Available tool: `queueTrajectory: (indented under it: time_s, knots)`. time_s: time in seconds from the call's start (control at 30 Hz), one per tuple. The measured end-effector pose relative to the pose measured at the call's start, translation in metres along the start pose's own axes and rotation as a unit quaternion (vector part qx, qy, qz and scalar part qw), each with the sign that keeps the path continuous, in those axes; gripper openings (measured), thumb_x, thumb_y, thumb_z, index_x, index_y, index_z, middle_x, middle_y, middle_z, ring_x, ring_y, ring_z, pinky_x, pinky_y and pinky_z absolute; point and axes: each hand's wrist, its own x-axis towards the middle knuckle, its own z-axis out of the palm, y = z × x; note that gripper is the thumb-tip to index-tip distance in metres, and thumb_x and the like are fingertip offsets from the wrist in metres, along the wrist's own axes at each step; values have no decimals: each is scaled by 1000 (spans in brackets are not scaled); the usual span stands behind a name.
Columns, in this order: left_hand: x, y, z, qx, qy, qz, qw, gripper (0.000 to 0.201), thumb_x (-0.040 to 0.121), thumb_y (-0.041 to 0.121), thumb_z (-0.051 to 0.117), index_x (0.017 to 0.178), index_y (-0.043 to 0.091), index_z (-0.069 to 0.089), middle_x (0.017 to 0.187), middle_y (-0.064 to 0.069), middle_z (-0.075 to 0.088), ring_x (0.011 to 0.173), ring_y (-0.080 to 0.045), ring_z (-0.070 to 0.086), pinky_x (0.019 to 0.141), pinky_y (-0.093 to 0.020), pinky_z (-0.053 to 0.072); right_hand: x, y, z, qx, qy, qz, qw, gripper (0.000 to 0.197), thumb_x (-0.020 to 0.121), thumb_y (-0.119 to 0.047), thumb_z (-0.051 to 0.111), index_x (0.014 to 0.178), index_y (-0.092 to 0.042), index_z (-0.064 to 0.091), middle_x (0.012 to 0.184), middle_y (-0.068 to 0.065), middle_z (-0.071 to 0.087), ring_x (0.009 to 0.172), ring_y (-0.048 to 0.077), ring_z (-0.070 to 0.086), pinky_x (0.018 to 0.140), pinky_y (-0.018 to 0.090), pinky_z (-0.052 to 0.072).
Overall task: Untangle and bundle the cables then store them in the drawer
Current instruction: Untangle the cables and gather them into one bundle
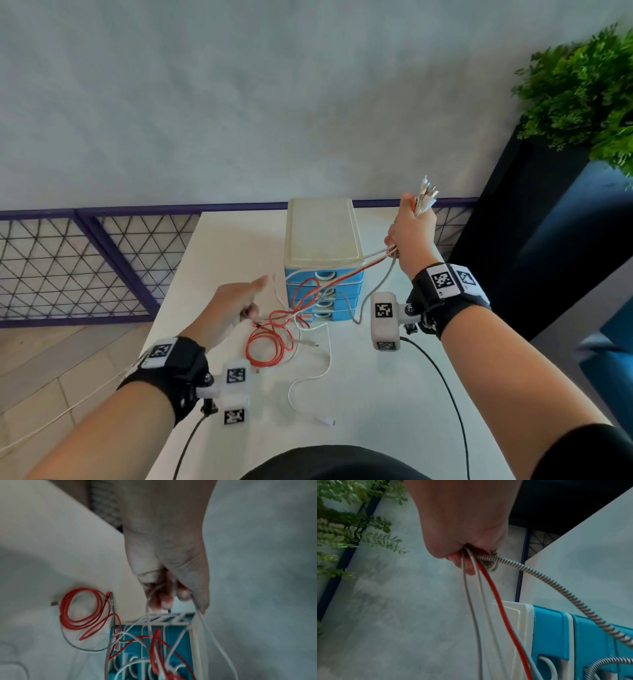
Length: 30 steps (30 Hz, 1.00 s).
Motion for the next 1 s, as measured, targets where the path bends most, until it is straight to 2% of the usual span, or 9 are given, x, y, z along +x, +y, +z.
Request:
queueTrajectory:
  time_s: [0.1,0.17,0.23,0.3,0.43,0.53,0.73,0.87,1.0]
  knots:
    - [-5,-4,-2,-245,-19,-45,968,36,86,23,63,55,16,46,44,3,27,32,-11,28,77,-31,54,4,-2,-4,49,7,15,999,33,98,-41,45,75,-17,41,37,-8,36,26,8,36,40,23,34]
    - [-6,-5,-2,-253,-26,-55,965,36,85,29,63,55,18,46,49,4,28,32,-8,24,50,-21,46,3,-6,-4,87,7,31,996,32,98,-40,46,76,-18,40,33,-11,33,26,7,33,37,20,32]
    - [-6,-8,-4,-160,-41,-29,986,36,82,34,64,55,15,51,53,1,26,35,-9,21,37,-18,27,4,-8,-7,104,12,36,994,32,99,-38,47,75,-18,40,37,-9,32,27,7,31,36,18,31]
    - [-6,-11,-5,18,-71,35,997,38,86,36,61,60,8,55,48,2,25,38,-9,20,41,-19,23,6,-9,-9,105,13,24,994,31,99,-36,47,75,-18,39,47,-4,30,29,8,30,36,18,31]
    - [-1,-14,-1,378,-87,164,907,51,90,40,58,56,3,52,47,3,36,45,-8,31,50,-21,28,5,-8,-10,67,3,-12,998,33,99,-35,47,73,-17,38,46,-3,32,31,10,32,38,22,33]
    - [5,-18,-2,481,-58,138,864,63,86,58,53,54,7,32,52,-2,26,50,-16,26,52,-30,24,3,-8,-9,48,-2,-27,998,32,98,-35,47,74,-16,39,52,1,33,33,11,34,39,23,34]
    - [4,-12,5,397,-55,44,915,59,84,61,55,46,17,42,43,1,43,38,-11,38,52,-25,35,-7,-12,-2,133,-55,17,990,36,99,-36,47,70,-18,35,42,-7,28,32,9,27,38,20,29]
    - [-6,-8,1,161,-114,-15,980,53,86,53,58,55,12,49,43,0,35,42,-17,37,66,-29,45,-8,-29,-2,226,-75,28,971,36,100,-36,47,69,-20,38,44,-7,28,33,8,28,37,19,30]
    - [-12,-9,-3,82,-148,-32,985,49,91,47,48,62,8,52,47,2,34,43,-15,31,56,-28,35,-11,-39,-1,240,-96,30,966,38,100,-34,49,67,-19,39,45,-6,29,33,7,27,36,18,26]
